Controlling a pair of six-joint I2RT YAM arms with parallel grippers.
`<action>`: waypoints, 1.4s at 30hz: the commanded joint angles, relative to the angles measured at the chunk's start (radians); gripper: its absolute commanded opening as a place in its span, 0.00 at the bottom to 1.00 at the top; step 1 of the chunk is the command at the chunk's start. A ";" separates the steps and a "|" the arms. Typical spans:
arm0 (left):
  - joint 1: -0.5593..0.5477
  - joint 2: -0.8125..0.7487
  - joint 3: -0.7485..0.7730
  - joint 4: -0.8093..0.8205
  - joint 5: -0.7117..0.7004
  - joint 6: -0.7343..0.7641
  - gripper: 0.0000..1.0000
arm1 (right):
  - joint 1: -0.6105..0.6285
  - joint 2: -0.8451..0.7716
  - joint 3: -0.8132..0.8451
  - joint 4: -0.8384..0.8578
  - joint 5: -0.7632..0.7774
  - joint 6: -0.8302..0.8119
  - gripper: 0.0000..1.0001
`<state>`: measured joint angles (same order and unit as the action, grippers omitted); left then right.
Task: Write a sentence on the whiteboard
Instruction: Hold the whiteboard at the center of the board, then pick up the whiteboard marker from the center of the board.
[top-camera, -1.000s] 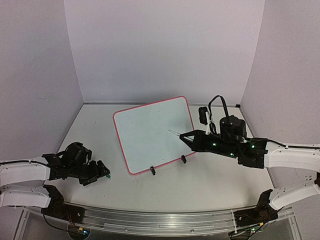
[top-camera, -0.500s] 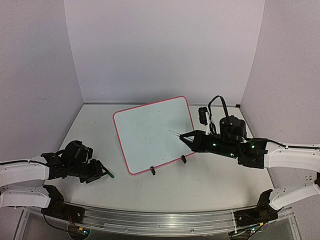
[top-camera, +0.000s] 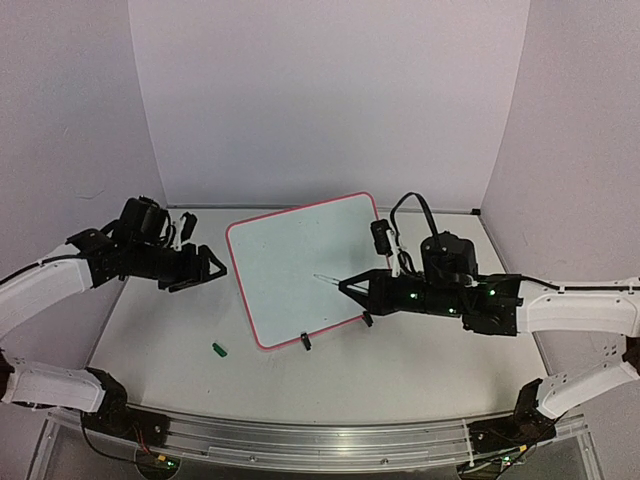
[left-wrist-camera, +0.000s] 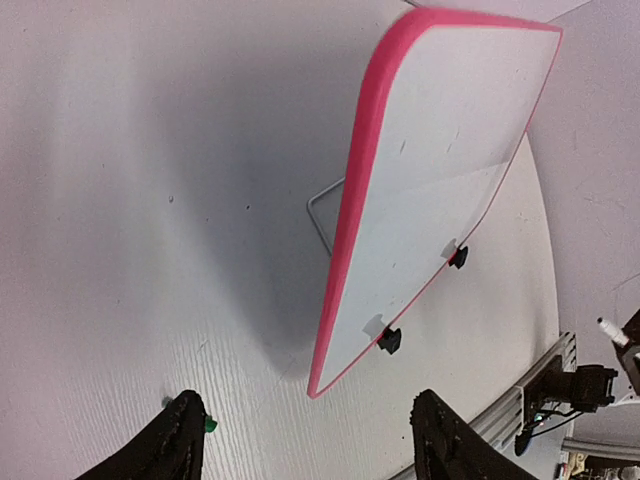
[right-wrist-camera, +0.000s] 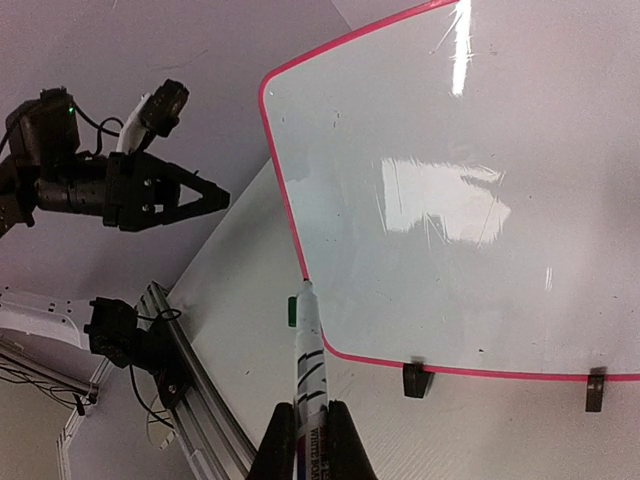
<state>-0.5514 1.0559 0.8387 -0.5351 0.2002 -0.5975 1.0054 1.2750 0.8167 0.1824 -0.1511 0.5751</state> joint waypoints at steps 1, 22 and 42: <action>0.103 0.130 0.149 -0.075 0.240 0.247 0.71 | 0.004 0.024 0.045 0.046 -0.017 0.000 0.00; 0.202 0.369 0.283 0.136 0.527 0.422 0.58 | 0.006 0.058 0.057 0.130 -0.084 0.026 0.00; 0.253 0.378 0.255 0.185 0.514 0.444 0.24 | 0.005 0.087 0.091 0.131 -0.098 0.007 0.00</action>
<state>-0.3099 1.4273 1.0859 -0.3933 0.6973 -0.1715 1.0065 1.3446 0.8632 0.2829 -0.2327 0.5918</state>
